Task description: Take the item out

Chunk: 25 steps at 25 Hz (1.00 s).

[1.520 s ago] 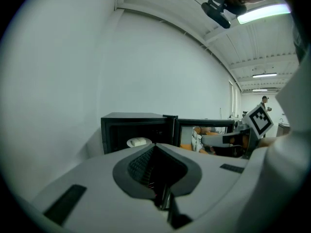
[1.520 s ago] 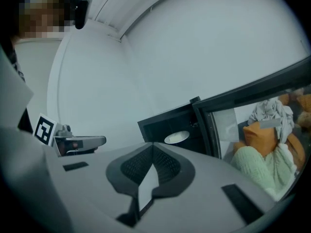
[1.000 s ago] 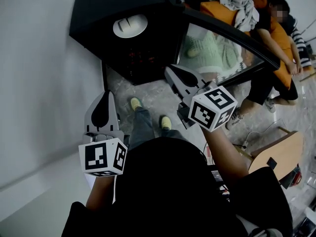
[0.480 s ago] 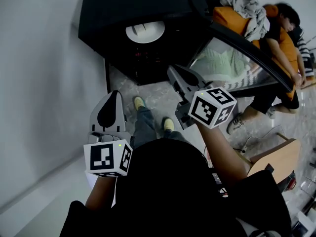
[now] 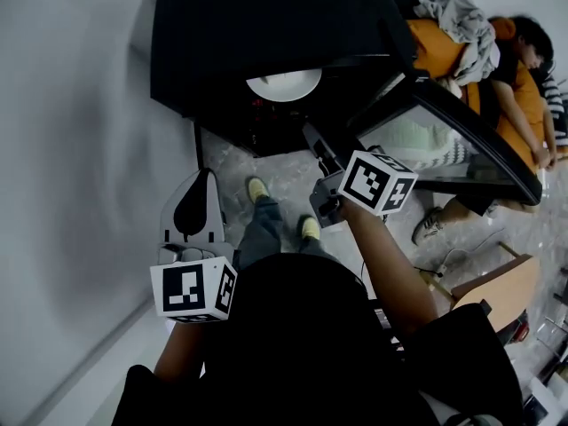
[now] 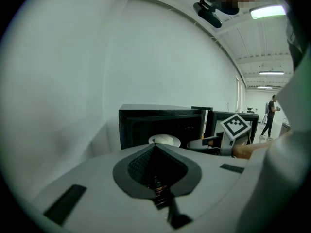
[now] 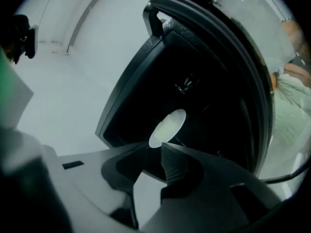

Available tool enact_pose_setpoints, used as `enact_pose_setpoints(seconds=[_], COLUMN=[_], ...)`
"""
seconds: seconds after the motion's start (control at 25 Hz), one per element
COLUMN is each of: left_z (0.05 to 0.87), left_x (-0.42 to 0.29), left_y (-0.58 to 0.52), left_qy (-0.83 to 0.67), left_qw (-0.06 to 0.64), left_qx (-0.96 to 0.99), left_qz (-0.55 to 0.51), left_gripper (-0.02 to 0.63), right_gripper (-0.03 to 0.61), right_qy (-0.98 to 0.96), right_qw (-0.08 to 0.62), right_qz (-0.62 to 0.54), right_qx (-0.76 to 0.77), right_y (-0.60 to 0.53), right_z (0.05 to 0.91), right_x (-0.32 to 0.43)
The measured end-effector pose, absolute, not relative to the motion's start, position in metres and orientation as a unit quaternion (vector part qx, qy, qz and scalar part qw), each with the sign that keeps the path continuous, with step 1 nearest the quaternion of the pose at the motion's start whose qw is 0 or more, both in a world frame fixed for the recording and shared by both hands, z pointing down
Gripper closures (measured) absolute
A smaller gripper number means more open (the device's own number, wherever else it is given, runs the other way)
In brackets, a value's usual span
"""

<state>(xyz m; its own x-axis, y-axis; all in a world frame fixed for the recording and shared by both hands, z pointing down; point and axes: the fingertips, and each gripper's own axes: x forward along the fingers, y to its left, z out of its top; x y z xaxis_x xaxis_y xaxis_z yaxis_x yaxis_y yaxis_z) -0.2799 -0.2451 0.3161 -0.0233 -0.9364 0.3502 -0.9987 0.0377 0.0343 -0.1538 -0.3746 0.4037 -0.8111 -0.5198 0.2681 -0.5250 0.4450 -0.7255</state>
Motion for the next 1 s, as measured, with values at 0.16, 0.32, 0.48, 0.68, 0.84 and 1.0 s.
enact_pose_setpoints(seconds=[0.16, 0.32, 0.48, 0.68, 0.84, 1.0], left_z=[0.318, 0.317, 0.322, 0.331, 0.334, 0.335], left_x=[-0.297, -0.316, -0.331, -0.337, -0.331, -0.33], left_y=[-0.262, -0.272, -0.278, -0.284, -0.282, -0.277], left_qy=[-0.709, -0.711, -0.713, -0.71, -0.707, -0.709], left_qw=[0.145, 0.147, 0.16, 0.167, 0.174, 0.175], left_qx=[0.682, 0.679, 0.674, 0.675, 0.675, 0.673], left_qz=[0.109, 0.107, 0.108, 0.114, 0.12, 0.12], left_gripper=[0.604, 0.604, 0.604, 0.604, 0.604, 0.604], right_gripper=[0.464, 0.449, 0.44, 0.439, 0.439, 0.44], right_qy=[-0.831, -0.808, -0.793, -0.766, -0.744, -0.728], right_qw=[0.004, -0.004, -0.018, -0.046, -0.057, -0.072], right_qz=[0.468, 0.504, 0.528, 0.569, 0.595, 0.608], right_qx=[0.301, 0.306, 0.303, 0.294, 0.299, 0.309], right_y=[-0.392, -0.406, -0.415, -0.429, -0.435, -0.437], right_z=[0.421, 0.435, 0.439, 0.448, 0.456, 0.462], right_x=[-0.173, -0.186, -0.196, -0.206, -0.203, -0.196])
